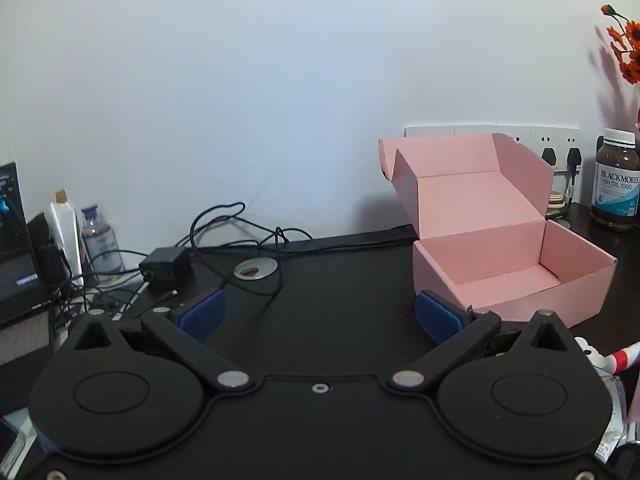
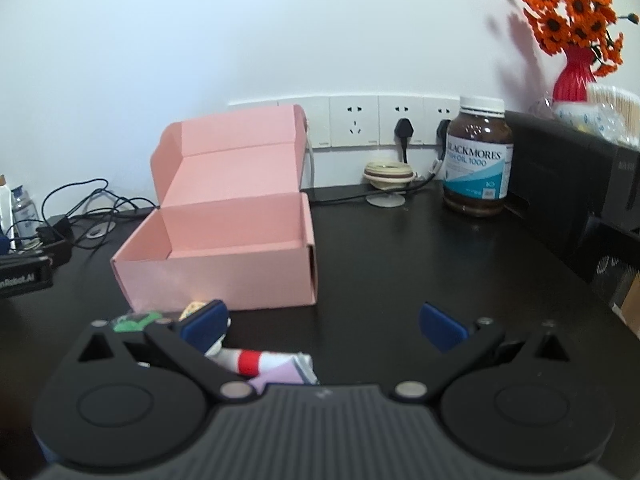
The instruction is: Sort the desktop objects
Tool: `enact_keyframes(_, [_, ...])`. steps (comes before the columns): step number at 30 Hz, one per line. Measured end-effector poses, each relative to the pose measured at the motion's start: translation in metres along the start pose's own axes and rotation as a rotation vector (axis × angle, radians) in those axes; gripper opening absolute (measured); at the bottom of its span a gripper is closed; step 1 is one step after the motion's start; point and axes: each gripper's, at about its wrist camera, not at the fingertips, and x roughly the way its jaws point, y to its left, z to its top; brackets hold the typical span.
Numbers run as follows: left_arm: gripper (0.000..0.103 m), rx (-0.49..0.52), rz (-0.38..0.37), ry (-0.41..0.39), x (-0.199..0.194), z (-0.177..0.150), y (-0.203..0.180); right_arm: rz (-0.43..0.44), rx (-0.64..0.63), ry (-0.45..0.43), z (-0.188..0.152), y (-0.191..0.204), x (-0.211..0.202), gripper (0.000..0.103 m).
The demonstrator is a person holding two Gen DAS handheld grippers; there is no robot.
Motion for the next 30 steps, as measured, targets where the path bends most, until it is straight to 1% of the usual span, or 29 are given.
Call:
enact_keyframes(6, [0.103, 0.013, 0.012, 0.008, 0.002, -0.001, 0.0, -0.014, -0.035, 0.019, 0.006, 0.004, 0.011, 0.102])
enact_keyframes(9, [0.103, -0.032, -0.001, 0.013, 0.002, -0.001, 0.004, -0.009, -0.03, 0.026, 0.011, 0.004, 0.014, 0.102])
enact_keyframes(14, [0.103, -0.111, 0.002, 0.009, 0.003, -0.001, 0.016, -0.002, -0.03, 0.033, 0.017, 0.005, 0.018, 0.102])
enact_keyframes(17, [0.103, -0.129, -0.02, 0.0, 0.002, 0.0, 0.022, -0.003, -0.024, 0.045, 0.019, 0.005, 0.02, 0.102])
enact_keyframes(20, [0.103, -0.116, 0.012, -0.015, 0.0, 0.0, 0.021, -0.004, -0.024, 0.048, 0.02, 0.005, 0.022, 0.102])
enact_keyframes(23, [0.103, -0.096, 0.024, -0.013, 0.0, 0.001, 0.018, -0.011, -0.028, 0.055, 0.022, 0.005, 0.024, 0.102])
enact_keyframes(25, [0.103, -0.087, 0.022, 0.008, 0.002, 0.001, 0.017, -0.015, -0.032, 0.058, 0.022, 0.006, 0.025, 0.102])
enact_keyframes(28, [0.103, -0.044, 0.006, 0.052, 0.006, 0.004, 0.013, -0.012, -0.036, 0.063, 0.023, 0.006, 0.027, 0.102])
enact_keyframes(30, [0.103, -0.035, -0.003, 0.049, 0.005, 0.004, 0.011, -0.007, -0.033, 0.064, 0.024, 0.006, 0.027, 0.102])
